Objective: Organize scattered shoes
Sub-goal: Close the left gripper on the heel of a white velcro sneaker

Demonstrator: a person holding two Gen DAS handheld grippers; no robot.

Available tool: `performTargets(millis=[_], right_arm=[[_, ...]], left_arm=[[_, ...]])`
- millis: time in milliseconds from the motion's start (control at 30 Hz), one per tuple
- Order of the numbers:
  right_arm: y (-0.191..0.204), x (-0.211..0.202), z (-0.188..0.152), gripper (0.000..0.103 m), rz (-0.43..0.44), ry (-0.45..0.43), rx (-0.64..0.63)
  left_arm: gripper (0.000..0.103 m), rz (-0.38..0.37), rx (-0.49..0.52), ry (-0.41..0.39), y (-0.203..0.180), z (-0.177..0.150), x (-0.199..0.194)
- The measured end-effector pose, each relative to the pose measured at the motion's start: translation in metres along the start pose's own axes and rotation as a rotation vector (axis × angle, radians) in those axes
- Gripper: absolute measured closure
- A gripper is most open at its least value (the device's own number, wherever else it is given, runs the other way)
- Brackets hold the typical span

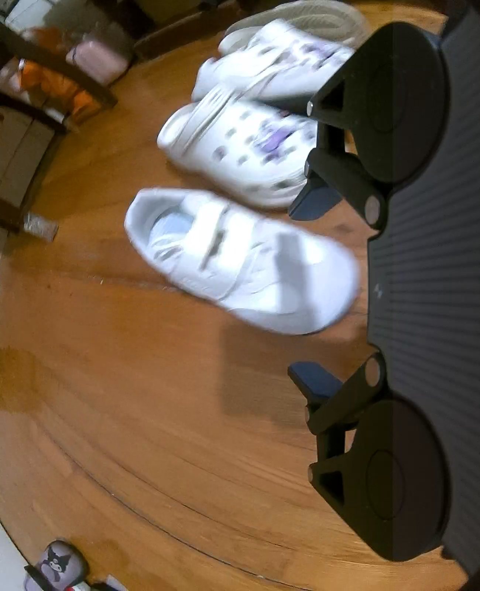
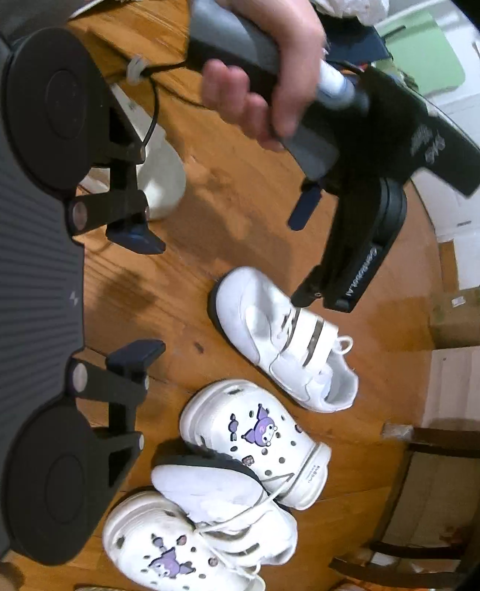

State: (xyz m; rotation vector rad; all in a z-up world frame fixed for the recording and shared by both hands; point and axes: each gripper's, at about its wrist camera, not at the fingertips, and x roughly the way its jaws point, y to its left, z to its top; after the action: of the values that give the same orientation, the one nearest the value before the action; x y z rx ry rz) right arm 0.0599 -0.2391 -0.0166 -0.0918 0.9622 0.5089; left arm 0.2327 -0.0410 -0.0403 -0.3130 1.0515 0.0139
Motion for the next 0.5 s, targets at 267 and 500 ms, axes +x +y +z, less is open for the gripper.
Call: performTargets(millis=[267, 500], right_arm=[[-0.034, 0.012, 0.004, 0.051, 0.002, 0.043, 0.056], [-0.044, 0.027, 0.016, 0.050, -0.038, 0.016, 0.051]], left_arm=[[0.028, -0.050, -0.136, 0.029, -0.005, 0.050, 0.048], [0.022, -0.029, -0.081, 0.024, -0.022, 0.070, 0.084]])
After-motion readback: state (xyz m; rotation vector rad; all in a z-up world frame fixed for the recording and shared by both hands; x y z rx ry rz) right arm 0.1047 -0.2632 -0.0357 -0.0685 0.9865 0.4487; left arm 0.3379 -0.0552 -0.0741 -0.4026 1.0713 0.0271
